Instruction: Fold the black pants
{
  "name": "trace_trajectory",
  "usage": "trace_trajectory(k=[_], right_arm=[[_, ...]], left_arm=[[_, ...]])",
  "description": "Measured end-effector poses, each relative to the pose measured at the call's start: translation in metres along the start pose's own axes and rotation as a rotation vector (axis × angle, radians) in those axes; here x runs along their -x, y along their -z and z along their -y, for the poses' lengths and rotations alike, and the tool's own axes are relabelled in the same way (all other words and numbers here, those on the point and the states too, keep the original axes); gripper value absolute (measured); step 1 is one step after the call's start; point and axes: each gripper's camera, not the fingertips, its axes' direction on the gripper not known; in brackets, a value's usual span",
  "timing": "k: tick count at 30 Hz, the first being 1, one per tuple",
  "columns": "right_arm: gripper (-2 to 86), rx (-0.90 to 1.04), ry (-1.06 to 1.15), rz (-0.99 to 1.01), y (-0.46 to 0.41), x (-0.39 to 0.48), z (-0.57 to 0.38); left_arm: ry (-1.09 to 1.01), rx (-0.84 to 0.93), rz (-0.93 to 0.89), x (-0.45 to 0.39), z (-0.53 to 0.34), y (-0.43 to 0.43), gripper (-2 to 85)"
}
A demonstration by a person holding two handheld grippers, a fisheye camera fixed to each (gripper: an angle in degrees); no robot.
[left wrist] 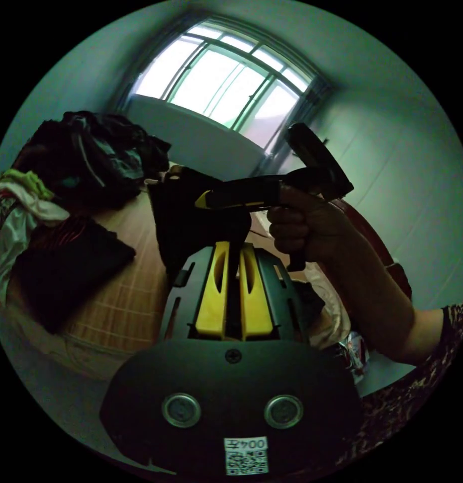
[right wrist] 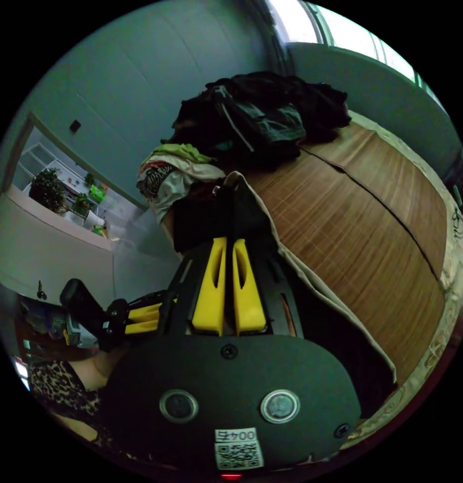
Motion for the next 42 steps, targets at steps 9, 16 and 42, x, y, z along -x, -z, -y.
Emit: trace_trajectory(k=[9,16,42], right_arm=[[-0.5,-0.091,-0.192,-0.026,0.103,-0.150,-0.136],[-0.1,-0.031,-0.315,-0.086,0.129,-0.266,-0.243],[9.3,0.244,-0.747,-0.312,0.034,-0.419,-0.435]], left_arm=[[-0.163,0.113,-0.136,-0.172,0.011,-0.129,2.4],[-0.264,0.243,-0.167,-0.294,-0.031,-0.261,2.3],[-0.504,0.510,0.105,-0.324,-0.119,-0.368,6.5]])
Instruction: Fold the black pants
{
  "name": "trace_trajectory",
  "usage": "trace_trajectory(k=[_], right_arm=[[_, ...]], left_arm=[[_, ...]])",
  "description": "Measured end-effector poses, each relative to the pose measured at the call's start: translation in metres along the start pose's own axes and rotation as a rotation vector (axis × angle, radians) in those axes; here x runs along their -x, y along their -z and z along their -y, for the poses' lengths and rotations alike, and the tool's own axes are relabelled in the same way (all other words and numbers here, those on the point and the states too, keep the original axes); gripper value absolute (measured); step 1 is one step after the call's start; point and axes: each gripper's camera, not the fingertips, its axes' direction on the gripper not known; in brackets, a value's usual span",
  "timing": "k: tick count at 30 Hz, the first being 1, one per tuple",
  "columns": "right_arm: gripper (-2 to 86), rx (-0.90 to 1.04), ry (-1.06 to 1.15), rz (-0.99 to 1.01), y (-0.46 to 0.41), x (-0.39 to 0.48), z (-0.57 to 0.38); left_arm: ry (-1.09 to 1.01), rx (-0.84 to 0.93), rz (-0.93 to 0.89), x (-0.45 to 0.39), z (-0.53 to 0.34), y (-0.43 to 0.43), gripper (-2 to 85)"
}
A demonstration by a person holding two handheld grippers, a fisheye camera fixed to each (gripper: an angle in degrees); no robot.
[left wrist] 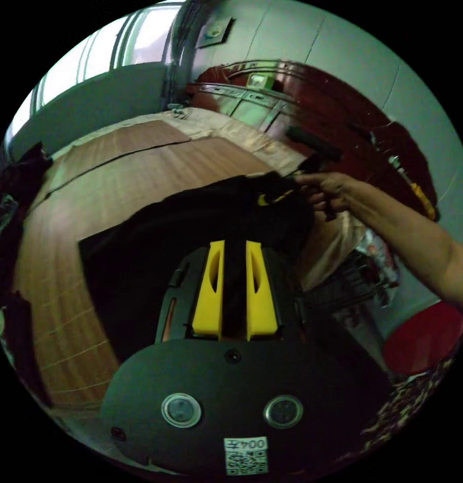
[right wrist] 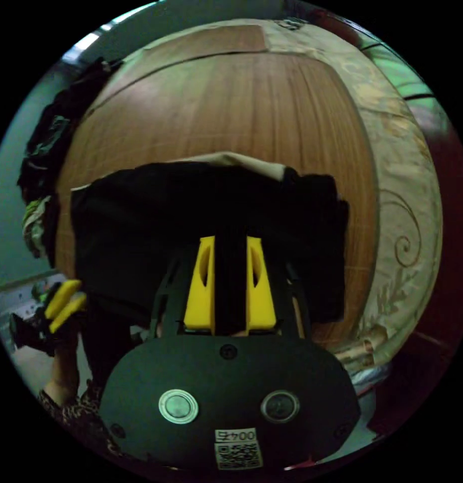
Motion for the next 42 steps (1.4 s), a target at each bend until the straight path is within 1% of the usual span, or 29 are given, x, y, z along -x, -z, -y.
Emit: trace_trajectory(k=[1,3,4,5,7,9,12,14,16,18,21,24,27,29,31,33,35,36,38,41,42], right_arm=[[10.2,-0.028,-0.017,-0.002,0.001,-0.003,-0.009],[10.8,-0.090,-0.063,-0.026,0.009,-0.007,-0.027],[11.0,-0.141,-0.076,-0.034,0.016,-0.006,-0.040],[10.8,-0.191,-0.054,-0.052,0.023,0.001,-0.054],[9.9,-0.232,0.015,-0.075,0.028,0.020,-0.073],[8.5,-0.257,0.076,-0.070,0.026,0.041,-0.090],[6.0,-0.262,0.161,-0.104,0.004,0.075,-0.108],[4.8,-0.203,0.213,-0.156,-0.023,0.096,-0.111],[4.0,-0.141,0.239,-0.190,-0.044,0.105,-0.112],[3.1,-0.164,0.228,-0.240,-0.054,0.111,-0.117],[1.5,-0.144,0.237,-0.319,-0.066,0.121,-0.121],[0.1,-0.116,0.263,-0.347,-0.075,0.122,-0.122],[-0.4,-0.131,0.241,-0.321,-0.081,0.114,-0.128],[-0.6,-0.169,0.271,-0.300,-0.087,0.108,-0.135],[-0.6,-0.186,0.283,-0.271,-0.089,0.099,-0.140],[-0.7,-0.164,0.259,-0.196,-0.084,0.084,-0.144],[-0.7,-0.305,0.168,-0.039,-0.060,0.062,-0.164],[-0.7,-0.331,0.153,0.002,-0.056,0.057,-0.171],[-0.4,-0.420,0.116,0.081,-0.047,0.044,-0.198],[1.4,-0.429,0.118,0.195,-0.059,0.041,-0.228],[2.0,-0.428,0.120,0.204,-0.063,0.042,-0.233]], left_arm=[[-0.005,0.024,0.055,0.010,-0.006,0.000,6.4],[0.024,0.047,0.084,0.026,-0.013,-0.001,6.2],[0.053,0.065,0.069,0.035,-0.017,-0.003,6.0],[0.065,0.077,0.053,0.038,-0.019,-0.004,5.9],[0.069,0.107,0.020,0.042,-0.023,-0.009,5.5],[0.033,0.139,0.044,0.036,-0.029,-0.018,4.6],[-0.003,0.185,0.093,0.024,-0.039,-0.034,3.5],[-0.025,0.237,0.092,0.019,-0.046,-0.046,3.2],[-0.039,0.193,0.103,0.014,-0.057,-0.048,3.1],[-0.037,0.184,0.104,0.012,-0.062,-0.047,3.1],[-0.020,0.187,0.094,0.011,-0.068,-0.047,3.1],[-0.082,0.205,0.139,0.003,-0.074,-0.046,2.9],[-0.125,0.232,0.194,-0.005,-0.078,-0.045,2.6],[-0.108,0.232,0.198,-0.004,-0.082,-0.043,2.2],[-0.048,0.240,0.166,0.005,-0.085,-0.037,1.7],[0.002,0.274,0.101,0.017,-0.086,-0.027,1.3],[0.061,0.191,0.039,0.031,-0.092,-0.003,1.1],[0.085,0.131,0.030,0.039,-0.098,0.016,1.1],[0.095,0.073,0.052,0.049,-0.114,0.042,1.0],[0.127,0.036,0.108,0.065,-0.153,0.073,1.2],[0.136,0.035,0.116,0.070,-0.170,0.079,1.4]])
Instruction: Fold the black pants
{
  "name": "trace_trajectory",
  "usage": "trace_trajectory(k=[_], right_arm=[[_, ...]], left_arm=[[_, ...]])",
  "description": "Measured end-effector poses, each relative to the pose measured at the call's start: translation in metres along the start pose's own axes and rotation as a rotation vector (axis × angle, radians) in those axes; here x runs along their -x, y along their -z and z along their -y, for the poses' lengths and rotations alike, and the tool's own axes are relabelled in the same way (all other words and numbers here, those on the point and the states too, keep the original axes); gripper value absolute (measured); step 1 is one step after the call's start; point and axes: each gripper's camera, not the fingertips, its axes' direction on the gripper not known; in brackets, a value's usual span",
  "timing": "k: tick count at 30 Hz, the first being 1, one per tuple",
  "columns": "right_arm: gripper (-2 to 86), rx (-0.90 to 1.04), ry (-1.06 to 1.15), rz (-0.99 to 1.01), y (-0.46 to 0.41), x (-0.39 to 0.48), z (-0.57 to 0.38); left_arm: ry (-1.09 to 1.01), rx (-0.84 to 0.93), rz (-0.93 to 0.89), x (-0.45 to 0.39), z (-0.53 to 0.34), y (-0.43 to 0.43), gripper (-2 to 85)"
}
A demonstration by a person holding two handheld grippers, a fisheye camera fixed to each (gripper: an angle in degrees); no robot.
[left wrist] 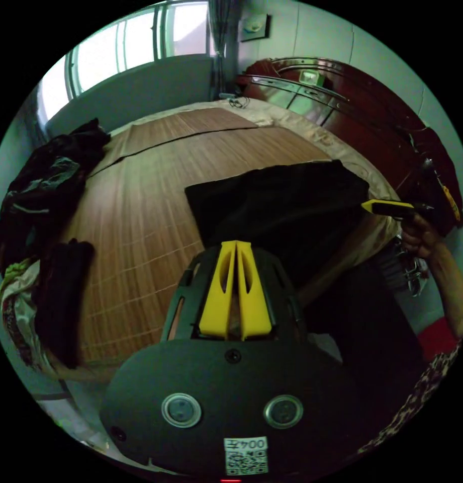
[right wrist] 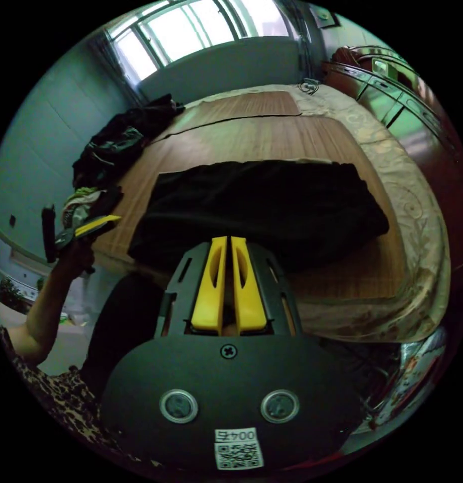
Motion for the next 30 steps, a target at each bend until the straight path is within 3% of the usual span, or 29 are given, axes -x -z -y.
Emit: trace_trajectory(k=[7,15,20,24,30], right_arm=[[4.9,0.039,0.058,-0.008,-0.042,0.023,-0.033],[6.2,0.044,0.086,-0.063,-0.067,0.023,-0.023],[5.1,0.142,0.022,-0.063,-0.092,0.005,-0.031],[4.6,0.126,0.000,-0.036,-0.091,-0.004,-0.042],[4.1,0.117,-0.043,0.026,-0.077,-0.016,-0.064]], left_arm=[[-0.070,0.057,-0.005,-0.007,-0.054,0.000,4.2],[-0.215,0.108,0.110,-0.023,-0.078,-0.011,9.3],[-0.178,0.133,0.157,-0.004,-0.093,-0.014,4.6],[-0.109,0.125,0.064,0.025,-0.107,-0.005,2.1],[-0.140,0.132,0.096,0.064,-0.145,0.017,1.2]])
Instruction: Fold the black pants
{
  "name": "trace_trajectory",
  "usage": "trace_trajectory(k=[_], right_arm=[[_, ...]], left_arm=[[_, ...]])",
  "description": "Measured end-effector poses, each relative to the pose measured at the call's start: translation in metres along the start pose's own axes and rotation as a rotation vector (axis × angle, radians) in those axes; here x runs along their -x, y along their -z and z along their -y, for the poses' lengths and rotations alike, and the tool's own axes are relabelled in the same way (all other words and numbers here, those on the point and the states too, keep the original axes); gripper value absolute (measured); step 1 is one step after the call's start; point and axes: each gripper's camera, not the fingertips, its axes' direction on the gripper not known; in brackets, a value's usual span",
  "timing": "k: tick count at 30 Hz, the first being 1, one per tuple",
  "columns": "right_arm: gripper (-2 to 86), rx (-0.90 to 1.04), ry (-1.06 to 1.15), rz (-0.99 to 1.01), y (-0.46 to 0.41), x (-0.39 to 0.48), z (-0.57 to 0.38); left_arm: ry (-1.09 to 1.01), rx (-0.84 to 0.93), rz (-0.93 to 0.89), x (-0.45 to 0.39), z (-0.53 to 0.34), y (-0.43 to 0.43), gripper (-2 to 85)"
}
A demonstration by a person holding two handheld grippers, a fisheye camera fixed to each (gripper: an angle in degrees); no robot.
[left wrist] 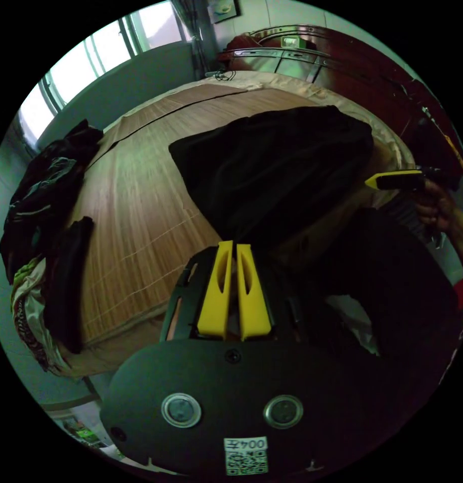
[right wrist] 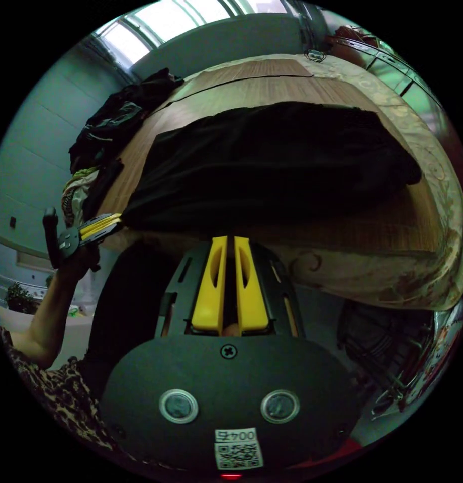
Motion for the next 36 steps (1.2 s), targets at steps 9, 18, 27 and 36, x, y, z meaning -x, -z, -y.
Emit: trace_trajectory(k=[9,18,27,36], right_arm=[[4.3,-0.115,-0.100,-0.028,0.023,-0.032,-0.001],[4.8,-0.185,-0.104,-0.012,0.030,-0.032,0.043],[5.2,-0.156,-0.005,-0.095,0.023,-0.024,0.135],[5.8,-0.027,-0.097,-0.046,0.004,-0.017,0.219]], left_arm=[[0.216,-0.152,-0.145,0.087,-0.075,0.044,0.9],[0.198,-0.180,-0.052,0.086,-0.067,0.045,0.5],[0.269,-0.037,-0.056,0.103,-0.078,-0.024,0.6],[0.320,-0.043,-0.172,0.132,-0.093,-0.037,0.4]])
